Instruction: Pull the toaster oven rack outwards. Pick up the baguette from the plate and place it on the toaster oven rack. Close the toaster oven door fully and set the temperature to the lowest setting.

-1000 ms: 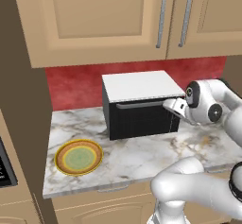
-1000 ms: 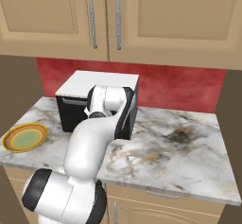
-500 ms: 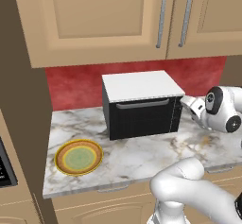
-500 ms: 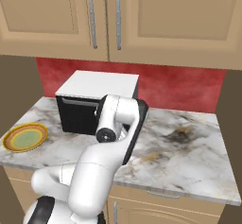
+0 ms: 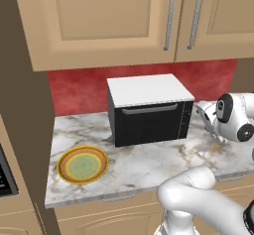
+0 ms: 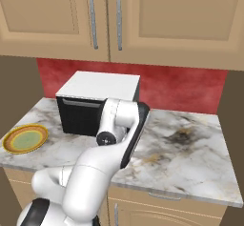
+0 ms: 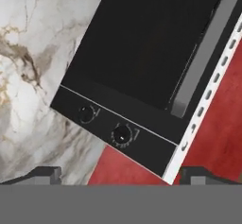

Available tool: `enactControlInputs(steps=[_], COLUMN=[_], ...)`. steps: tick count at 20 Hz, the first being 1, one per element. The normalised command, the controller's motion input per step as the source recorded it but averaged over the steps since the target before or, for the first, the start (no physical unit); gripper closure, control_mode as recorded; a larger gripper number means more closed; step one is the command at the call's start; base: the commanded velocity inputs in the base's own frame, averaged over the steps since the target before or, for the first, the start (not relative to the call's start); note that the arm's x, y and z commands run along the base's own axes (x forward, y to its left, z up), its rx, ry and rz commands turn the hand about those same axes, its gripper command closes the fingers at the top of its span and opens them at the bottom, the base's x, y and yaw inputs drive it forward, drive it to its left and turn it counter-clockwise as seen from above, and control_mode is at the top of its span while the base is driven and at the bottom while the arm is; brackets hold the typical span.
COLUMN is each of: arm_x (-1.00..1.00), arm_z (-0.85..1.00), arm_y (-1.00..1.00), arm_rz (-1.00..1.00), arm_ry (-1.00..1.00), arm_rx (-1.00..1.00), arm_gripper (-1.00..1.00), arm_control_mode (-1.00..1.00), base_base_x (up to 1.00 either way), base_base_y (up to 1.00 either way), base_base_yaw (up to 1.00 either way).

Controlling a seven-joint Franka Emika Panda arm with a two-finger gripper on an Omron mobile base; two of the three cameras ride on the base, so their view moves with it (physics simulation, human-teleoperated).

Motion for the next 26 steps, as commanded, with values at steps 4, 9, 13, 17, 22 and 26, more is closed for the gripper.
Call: enactControlInputs(steps=[4, 9, 13, 17, 22, 26], arm_x=[-0.63, -0.59, -0.30, -0.20, -0.11, 0.00], arm_z=[0.28, 0.36, 0.40, 0.37, 0.31, 0.16], arm_y=[-0.93, -0.92, -0.74, -0.58, -0.50, -0.41], arm_rz=[0.00, -0.04, -0.12, -0.09, -0.03, 0.00], arm_ry=[0.44, 0.12, -0.17, -0.34, -0.35, -0.28], arm_rx=[0.16, 0.22, 0.21, 0.14, 0.04, 0.00], arm_gripper=[-1.00, -1.00, -1.00, -1.00, -1.00, -1.00], arm_control_mode=[-1.00, -1.00, -1.00, -1.00, -1.00, -1.00], base_base_x=[0.00, 0.00, 0.00, 0.00, 0.00, 0.00], base_base_y=[0.00, 0.00, 0.00, 0.00, 0.00, 0.00], base_base_yaw=[0.00, 0.00, 0.00, 0.00, 0.00, 0.00])
